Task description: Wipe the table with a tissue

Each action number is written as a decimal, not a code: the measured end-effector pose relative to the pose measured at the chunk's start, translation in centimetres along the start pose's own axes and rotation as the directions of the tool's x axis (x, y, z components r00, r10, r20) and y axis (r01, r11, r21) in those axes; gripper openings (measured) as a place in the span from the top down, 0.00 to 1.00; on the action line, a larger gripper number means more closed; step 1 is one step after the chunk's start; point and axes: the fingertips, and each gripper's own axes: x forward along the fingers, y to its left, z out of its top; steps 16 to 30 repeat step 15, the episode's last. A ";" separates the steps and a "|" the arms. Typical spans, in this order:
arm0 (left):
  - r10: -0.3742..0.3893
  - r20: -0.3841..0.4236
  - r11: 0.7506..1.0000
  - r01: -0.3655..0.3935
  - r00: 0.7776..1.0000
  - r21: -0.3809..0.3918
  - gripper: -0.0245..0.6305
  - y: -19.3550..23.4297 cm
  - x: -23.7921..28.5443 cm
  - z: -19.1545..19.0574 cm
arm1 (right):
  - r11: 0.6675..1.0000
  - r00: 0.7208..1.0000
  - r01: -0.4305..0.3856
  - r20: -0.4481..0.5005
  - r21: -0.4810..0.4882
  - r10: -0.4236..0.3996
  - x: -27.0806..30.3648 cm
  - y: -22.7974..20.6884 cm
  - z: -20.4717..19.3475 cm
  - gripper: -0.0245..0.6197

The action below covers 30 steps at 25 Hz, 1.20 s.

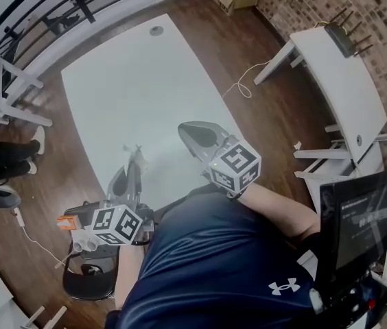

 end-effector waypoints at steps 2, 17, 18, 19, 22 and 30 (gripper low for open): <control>0.005 -0.001 1.000 -0.005 1.000 -0.004 0.95 0.2 -0.1 -0.3 | 1.000 1.000 -0.007 -0.005 0.002 0.007 0.0 0.2 -0.3 0.95; 0.025 -0.016 0.999 -0.026 1.000 -0.027 0.95 -0.4 1.0 -0.8 | 1.000 1.000 -0.010 -0.025 0.012 0.010 -0.4 -1.3 -0.8 0.95; 0.025 -0.016 0.999 -0.026 1.000 -0.027 0.95 -0.4 1.0 -0.8 | 1.000 1.000 -0.010 -0.025 0.012 0.010 -0.4 -1.3 -0.8 0.95; 0.025 -0.016 0.999 -0.026 1.000 -0.027 0.95 -0.4 1.0 -0.8 | 1.000 1.000 -0.010 -0.025 0.012 0.010 -0.4 -1.3 -0.8 0.95; 0.025 -0.016 0.999 -0.026 1.000 -0.027 0.95 -0.4 1.0 -0.8 | 1.000 1.000 -0.010 -0.025 0.012 0.010 -0.4 -1.3 -0.8 0.95; 0.025 -0.016 0.999 -0.026 1.000 -0.027 0.95 -0.4 1.0 -0.8 | 1.000 1.000 -0.010 -0.025 0.012 0.010 -0.4 -1.3 -0.8 0.95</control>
